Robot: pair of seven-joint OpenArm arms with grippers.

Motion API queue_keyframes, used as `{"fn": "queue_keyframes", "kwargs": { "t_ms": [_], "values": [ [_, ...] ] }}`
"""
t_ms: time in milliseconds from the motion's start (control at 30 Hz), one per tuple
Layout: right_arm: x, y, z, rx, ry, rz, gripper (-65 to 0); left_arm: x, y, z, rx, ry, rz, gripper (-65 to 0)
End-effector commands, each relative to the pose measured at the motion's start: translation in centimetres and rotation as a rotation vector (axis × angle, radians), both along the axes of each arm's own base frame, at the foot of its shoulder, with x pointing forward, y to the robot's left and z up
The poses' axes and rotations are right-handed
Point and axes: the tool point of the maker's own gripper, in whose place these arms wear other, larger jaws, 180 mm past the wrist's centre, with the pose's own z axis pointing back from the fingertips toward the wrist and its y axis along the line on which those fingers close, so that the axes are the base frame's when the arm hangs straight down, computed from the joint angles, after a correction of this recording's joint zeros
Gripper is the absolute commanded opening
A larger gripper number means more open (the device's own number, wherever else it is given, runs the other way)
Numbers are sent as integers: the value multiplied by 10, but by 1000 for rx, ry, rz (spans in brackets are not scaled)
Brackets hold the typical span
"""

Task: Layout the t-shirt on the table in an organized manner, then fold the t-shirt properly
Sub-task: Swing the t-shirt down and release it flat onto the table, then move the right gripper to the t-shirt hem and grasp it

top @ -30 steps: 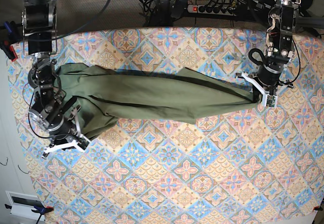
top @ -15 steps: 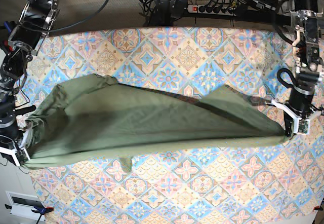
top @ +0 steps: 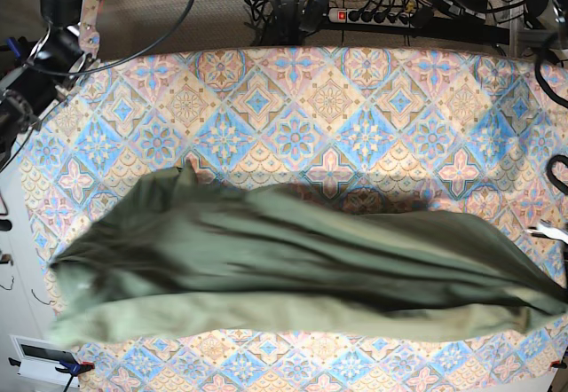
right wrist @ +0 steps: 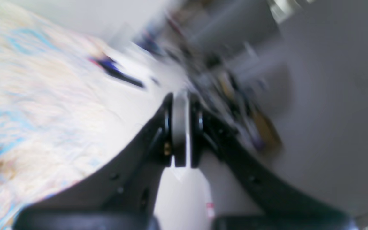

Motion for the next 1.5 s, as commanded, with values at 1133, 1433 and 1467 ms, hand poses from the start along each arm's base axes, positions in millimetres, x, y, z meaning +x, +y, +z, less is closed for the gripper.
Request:
{"fn": "queue_keyframes", "kwargs": {
  "t_ms": [1133,1433,1467],
  "values": [
    [39,323,-231,268,586,641,-444,-42,20,-75,-66,175,76,-650],
    [66,376,-258,396,683,725,-442,-51,19,-93,-100,207,89,-650],
    [69,382,-261,410,696,736,-442,-52,19,-95,-100,212,89,-650]
  ]
}}
